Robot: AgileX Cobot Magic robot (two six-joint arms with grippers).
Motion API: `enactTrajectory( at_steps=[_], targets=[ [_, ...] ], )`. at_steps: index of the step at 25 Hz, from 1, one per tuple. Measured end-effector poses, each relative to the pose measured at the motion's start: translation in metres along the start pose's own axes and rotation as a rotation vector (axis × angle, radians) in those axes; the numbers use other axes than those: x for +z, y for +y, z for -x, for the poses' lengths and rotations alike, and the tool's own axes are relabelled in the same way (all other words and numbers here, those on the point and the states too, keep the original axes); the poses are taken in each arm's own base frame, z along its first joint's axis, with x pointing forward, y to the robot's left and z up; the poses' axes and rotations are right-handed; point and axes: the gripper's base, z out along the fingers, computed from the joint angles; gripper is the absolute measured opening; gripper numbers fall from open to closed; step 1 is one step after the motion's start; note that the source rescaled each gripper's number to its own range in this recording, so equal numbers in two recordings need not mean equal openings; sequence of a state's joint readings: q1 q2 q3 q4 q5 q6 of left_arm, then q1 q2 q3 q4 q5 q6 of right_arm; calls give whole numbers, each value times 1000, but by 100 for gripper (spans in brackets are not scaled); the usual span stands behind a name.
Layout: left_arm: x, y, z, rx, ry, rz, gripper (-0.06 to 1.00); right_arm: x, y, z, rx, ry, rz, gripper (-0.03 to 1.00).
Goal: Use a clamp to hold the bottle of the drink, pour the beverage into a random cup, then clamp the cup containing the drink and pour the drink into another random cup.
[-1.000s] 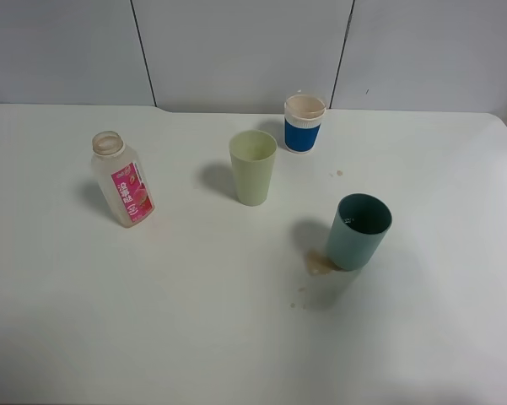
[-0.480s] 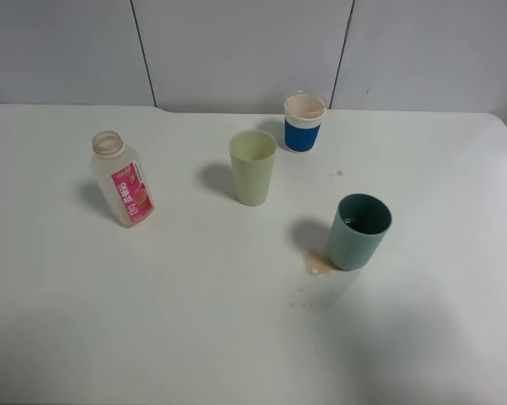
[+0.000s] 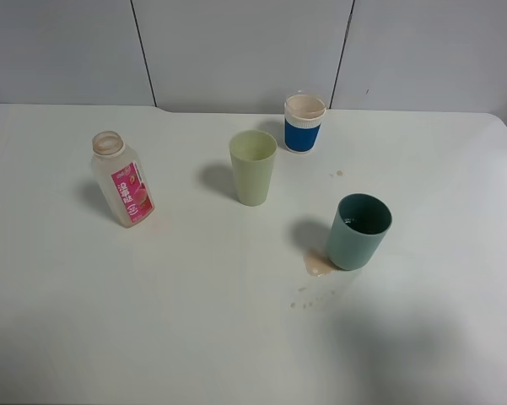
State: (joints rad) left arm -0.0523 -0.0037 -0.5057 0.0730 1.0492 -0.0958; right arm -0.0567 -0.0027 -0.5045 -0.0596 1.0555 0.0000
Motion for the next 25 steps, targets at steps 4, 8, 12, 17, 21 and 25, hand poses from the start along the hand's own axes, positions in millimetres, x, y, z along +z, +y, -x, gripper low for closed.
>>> enactTrajectory(
  at_steps=[4,8,12,17,21,25],
  targets=[
    [0,0,0,0,0,0,100,0,0,0,0,0,0,100],
    [0,0,0,0,0,0,100,0,0,0,0,0,0,100],
    [0,0,0,0,0,0,100,0,0,0,0,0,0,100],
    [0,0,0,0,0,0,100,0,0,0,0,0,0,100],
    [0,0,0,0,0,0,100,0,0,0,0,0,0,100],
    [0,0,0,0,0,0,100,0,0,0,0,0,0,100]
  ],
)
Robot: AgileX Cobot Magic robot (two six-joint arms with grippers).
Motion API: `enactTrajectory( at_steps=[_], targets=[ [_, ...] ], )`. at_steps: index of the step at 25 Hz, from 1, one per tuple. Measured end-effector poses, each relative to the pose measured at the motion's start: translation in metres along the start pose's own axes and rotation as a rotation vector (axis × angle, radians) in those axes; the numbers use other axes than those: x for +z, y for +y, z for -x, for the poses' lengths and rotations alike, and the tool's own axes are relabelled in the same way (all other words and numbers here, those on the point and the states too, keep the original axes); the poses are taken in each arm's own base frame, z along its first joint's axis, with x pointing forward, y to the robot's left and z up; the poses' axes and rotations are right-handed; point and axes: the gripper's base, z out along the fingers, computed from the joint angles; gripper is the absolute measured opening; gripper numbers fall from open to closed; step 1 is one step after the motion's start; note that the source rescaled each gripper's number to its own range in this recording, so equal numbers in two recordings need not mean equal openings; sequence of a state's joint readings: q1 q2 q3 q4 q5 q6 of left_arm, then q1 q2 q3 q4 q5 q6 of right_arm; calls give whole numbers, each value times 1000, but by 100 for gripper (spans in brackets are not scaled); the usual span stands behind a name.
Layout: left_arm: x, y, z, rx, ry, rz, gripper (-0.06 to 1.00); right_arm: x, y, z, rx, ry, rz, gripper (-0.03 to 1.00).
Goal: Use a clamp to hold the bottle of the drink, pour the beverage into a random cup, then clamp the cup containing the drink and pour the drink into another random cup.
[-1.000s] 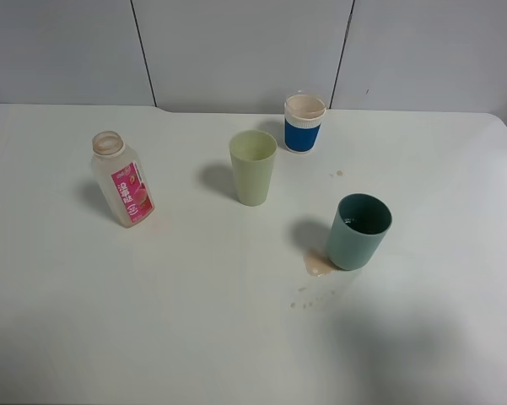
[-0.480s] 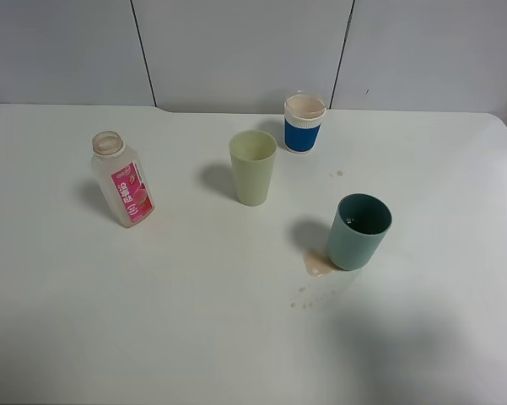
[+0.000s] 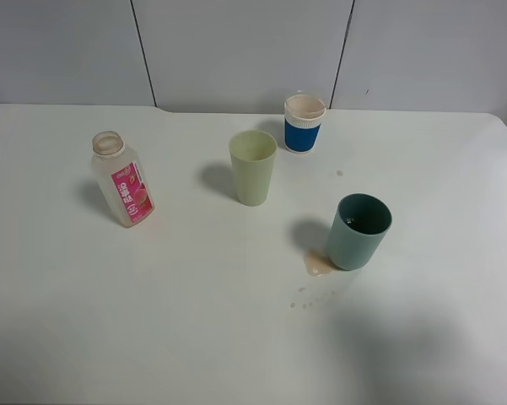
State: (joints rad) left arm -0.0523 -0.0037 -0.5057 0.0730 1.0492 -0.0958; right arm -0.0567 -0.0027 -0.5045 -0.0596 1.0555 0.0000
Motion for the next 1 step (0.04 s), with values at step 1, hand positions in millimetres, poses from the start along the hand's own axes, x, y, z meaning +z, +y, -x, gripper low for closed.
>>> enactTrajectory(
  at_steps=[1],
  targets=[
    [0,0,0,0,0,0,100,0,0,0,0,0,0,100]
  ],
)
